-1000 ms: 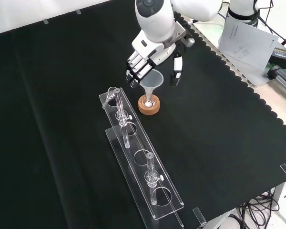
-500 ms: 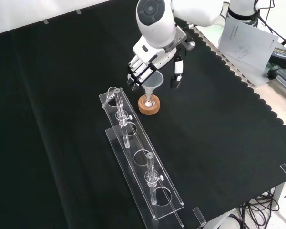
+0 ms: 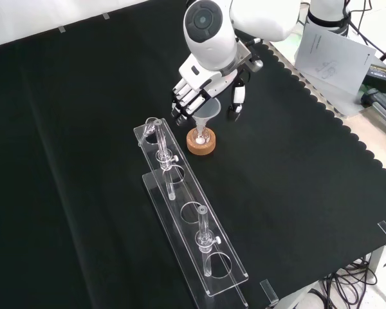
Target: Remove the funnel from the round-bottom flask.
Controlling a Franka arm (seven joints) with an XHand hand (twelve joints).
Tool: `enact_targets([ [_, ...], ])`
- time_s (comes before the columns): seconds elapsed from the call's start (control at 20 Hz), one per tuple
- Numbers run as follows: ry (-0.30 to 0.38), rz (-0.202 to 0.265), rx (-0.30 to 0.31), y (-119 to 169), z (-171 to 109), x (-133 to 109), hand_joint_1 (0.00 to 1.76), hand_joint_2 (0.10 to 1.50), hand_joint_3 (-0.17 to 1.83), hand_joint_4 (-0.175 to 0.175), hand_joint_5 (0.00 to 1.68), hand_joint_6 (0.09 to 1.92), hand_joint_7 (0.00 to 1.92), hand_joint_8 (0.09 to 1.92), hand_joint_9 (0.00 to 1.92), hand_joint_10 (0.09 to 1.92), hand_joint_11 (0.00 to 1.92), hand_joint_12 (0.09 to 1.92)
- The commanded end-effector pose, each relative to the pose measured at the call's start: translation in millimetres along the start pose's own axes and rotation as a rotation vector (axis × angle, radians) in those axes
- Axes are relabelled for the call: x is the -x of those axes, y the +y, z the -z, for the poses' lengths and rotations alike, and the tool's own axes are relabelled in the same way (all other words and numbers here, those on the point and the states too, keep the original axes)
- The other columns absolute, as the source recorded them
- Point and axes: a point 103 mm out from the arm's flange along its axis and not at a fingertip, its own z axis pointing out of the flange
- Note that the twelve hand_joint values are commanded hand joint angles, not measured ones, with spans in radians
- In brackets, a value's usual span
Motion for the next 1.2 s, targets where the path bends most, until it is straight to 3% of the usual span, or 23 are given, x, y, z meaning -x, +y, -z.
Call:
enact_targets([
  [0.05, -0.032, -0.024, 0.026, -1, -4, 6, 0.72, 0.73, 0.33, -0.02, 0.17, 0.09, 0.03, 0.63, 0.32, 0.78, 0.26, 1.51],
  [0.5, -0.054, -0.056, 0.048, -3, -1, 15, 0.76, 0.73, 0.43, -0.033, 0.26, 0.09, 0.13, 0.73, 0.54, 0.67, 0.35, 1.45],
  [0.75, -0.056, -0.077, 0.076, -4, 3, 18, 0.77, 0.76, 0.49, -0.041, 0.54, 0.09, 0.38, 0.72, 0.8, 0.56, 0.42, 1.38],
  [0.95, -0.055, -0.095, 0.106, -7, 10, 19, 0.78, 0.79, 0.49, -0.029, 0.74, 0.29, 0.66, 0.68, 0.99, 0.48, 0.48, 1.33],
  [1.2, -0.069, -0.088, 0.142, -16, 28, 22, 0.79, 0.8, 0.49, -0.025, 0.76, 0.43, 0.73, 0.68, 1.06, 0.45, 0.51, 1.32],
])
